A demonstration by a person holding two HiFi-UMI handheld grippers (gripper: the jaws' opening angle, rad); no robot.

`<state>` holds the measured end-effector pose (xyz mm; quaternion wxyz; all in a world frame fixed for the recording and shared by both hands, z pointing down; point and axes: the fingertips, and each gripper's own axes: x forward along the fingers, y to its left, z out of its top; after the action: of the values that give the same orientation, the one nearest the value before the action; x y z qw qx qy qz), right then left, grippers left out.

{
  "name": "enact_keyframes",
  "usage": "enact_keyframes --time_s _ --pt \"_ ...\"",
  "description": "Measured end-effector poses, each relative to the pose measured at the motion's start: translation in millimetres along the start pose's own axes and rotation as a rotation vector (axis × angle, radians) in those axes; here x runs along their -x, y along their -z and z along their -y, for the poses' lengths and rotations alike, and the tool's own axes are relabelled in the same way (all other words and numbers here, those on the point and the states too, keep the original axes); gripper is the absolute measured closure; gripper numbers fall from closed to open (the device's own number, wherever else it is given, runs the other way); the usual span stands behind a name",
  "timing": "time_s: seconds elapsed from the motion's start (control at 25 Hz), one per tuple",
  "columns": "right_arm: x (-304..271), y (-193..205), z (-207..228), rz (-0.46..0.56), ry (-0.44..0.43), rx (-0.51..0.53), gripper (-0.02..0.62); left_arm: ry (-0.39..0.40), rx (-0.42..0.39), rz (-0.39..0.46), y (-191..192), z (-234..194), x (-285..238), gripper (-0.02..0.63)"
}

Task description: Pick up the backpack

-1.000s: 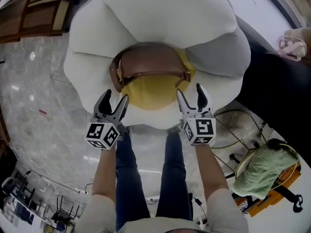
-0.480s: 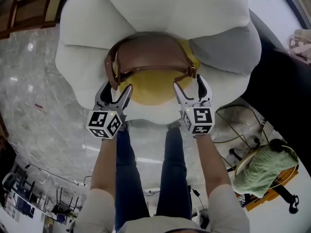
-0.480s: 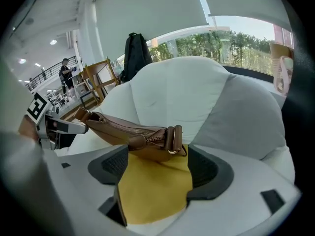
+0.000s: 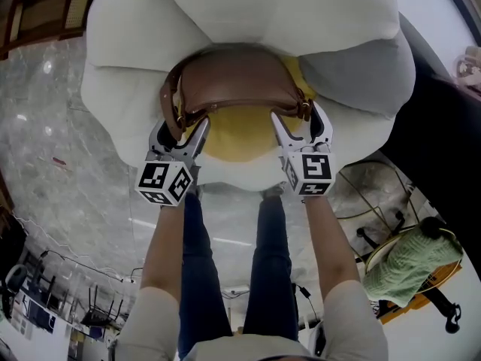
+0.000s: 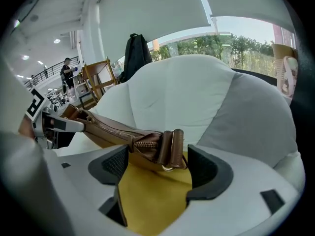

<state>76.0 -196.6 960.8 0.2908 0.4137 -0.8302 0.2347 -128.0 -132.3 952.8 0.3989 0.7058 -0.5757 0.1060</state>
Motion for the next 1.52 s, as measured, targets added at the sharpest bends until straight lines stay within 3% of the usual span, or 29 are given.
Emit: enact_keyframes --time_s 0.28,0.56,0.72,0.84,1.0,1.2,1.52 --pt "-17 -13 3 0.042 0.003 0.040 0.244 0.006 -0.075 0.052 -17 0 -20 0.282" --pt "-23 -35 10 0.099 0.015 0.152 0.243 -0.064 -0.259 0.141 -38 5 -26 0.282" --pt "-30 -44 13 0.108 0.001 0.160 0.259 -0.039 -0.301 0.171 -50 6 -37 0.282" --pt "-34 -47 17 0.099 0.011 0.124 0.340 -0.016 -0.329 0.173 -57 7 -47 0.285" --pt "-33 -49 12 0.068 0.011 0.103 0.400 -0.021 -0.341 0.114 -56 7 -48 0.395" --pt "-23 -56 7 0.060 0.041 0.082 0.419 -0.008 -0.351 0.049 -59 10 -48 0.453" --pt "14 -87 -2 0.084 0.040 0.092 0.420 0.009 -0.370 0.058 -87 33 -20 0.468"
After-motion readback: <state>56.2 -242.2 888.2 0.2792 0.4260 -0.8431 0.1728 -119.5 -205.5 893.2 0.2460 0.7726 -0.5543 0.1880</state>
